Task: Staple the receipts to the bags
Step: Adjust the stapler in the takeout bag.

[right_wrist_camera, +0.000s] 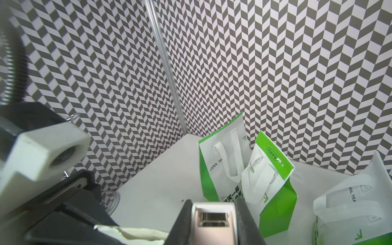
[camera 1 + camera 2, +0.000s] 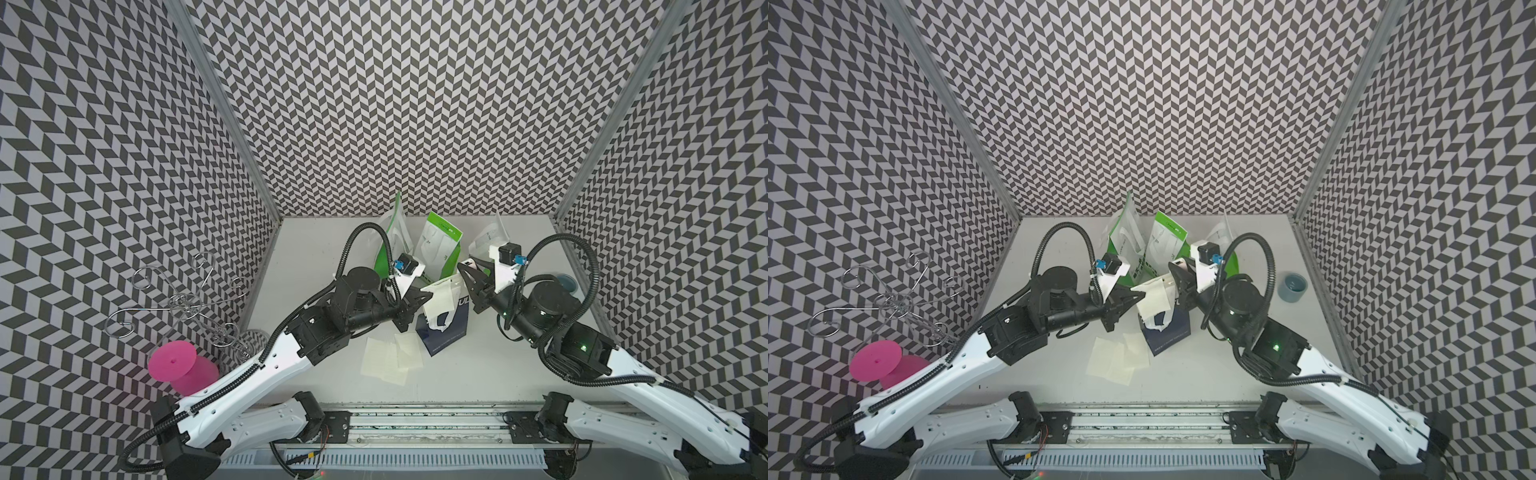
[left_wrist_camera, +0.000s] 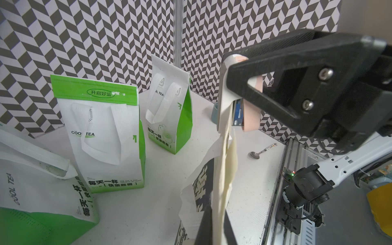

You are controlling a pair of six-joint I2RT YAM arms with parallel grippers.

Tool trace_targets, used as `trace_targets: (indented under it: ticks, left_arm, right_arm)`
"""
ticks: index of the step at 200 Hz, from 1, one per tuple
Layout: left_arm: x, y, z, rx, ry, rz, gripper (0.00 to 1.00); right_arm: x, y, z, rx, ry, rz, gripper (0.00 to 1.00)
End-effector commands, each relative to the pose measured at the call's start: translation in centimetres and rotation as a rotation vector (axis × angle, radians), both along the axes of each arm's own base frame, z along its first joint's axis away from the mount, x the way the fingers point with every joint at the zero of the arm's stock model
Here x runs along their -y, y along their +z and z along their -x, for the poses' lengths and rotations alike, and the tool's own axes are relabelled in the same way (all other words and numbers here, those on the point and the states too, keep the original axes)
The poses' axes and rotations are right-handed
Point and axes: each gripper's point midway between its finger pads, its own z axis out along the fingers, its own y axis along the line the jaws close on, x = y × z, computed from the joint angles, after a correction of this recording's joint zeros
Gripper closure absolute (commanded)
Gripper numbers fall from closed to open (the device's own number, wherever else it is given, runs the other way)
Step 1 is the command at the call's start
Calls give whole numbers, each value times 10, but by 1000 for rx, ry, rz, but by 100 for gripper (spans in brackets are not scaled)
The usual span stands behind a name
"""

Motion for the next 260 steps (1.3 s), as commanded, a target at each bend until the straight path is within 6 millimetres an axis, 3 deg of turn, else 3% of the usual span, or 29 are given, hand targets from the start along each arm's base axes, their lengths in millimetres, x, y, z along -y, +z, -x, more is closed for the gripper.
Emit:
trace_targets:
  ticks: [1,32,74,109,153,220,260]
  left_arm:
    - [-5,22,-2,52,15,33,100]
    - [0,19,2,46,-19,34,100]
    - [4,22,13,50,-70,58,100]
    - [5,21,12,44,-56,55,100]
    - [5,23,5,55,-23,59,100]
    - [9,18,-8,70,47,33,100]
    - [13,17,-5,73,38,35,100]
  right_arm:
    - [-3,25,19,44,103,-75,100]
    - [2,41,18,69,82,-101,100]
    - [-12,67,17,109,158,-127,100]
    - [-21,77,17,113,233,-139,100]
    - [-40,57,25,68,331,-120,100]
    - [-48,54,21,27,230,-155,100]
    - [-55,46,14,27,171,-152,100]
